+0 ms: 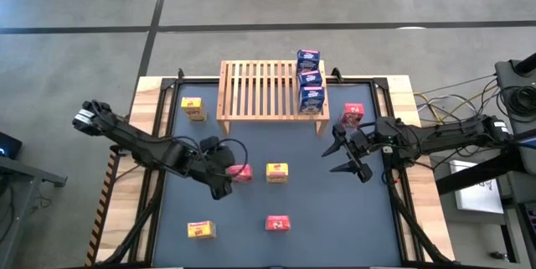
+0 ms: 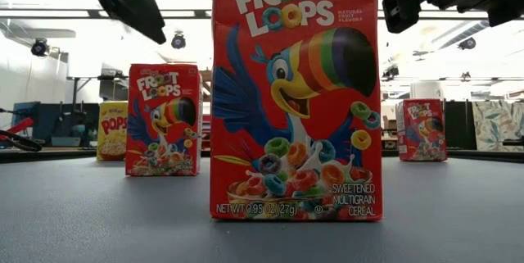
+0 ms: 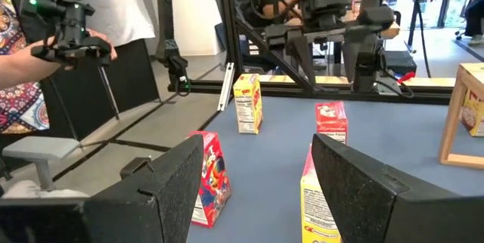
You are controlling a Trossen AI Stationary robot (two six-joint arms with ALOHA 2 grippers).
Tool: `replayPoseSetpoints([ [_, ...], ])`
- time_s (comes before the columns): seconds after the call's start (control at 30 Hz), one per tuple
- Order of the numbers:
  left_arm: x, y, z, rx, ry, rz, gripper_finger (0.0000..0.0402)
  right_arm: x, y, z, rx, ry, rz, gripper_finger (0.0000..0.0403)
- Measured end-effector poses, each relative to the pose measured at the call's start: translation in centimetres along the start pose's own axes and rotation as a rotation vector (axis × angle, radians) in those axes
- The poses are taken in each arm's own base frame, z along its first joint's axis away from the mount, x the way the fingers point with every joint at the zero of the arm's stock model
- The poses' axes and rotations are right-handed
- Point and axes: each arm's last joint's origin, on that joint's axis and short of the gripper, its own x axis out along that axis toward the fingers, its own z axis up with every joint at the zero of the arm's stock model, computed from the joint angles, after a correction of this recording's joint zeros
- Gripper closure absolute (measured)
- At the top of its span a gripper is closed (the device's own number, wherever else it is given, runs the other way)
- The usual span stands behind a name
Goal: Stack cereal on shelf
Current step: Put the middle red cereal box on the shelf
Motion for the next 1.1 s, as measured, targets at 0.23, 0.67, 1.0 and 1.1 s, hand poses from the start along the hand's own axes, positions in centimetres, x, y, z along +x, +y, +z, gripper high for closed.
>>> replayPoseSetpoints([
  [0.23, 0.2, 0.1, -0.1, -0.056, -0.116, -0.029, 0.017, 0.0, -0.1, 0.0, 0.002, 0.002, -0.015, 0.0168],
  [0.67, 1.5, -1.5, 1.2, 0.11, -0.228, -0.095, 0.017, 0.0, -0.1, -0.1, -0.001, 0.003, -0.032, 0.0168],
  [1.0, 2.7, -0.4, -1.0, 0.027, -0.076, -0.06, 0.017, 0.0, -0.1, -0.1, -0.003, 0.003, -0.033, 0.0168],
  [1.1, 2.9, -0.1, -1.5, -0.001, -0.08, -0.04, 0.0169, 0.0, -0.1, -0.1, -0.011, 0.003, -0.032, 0.0168],
])
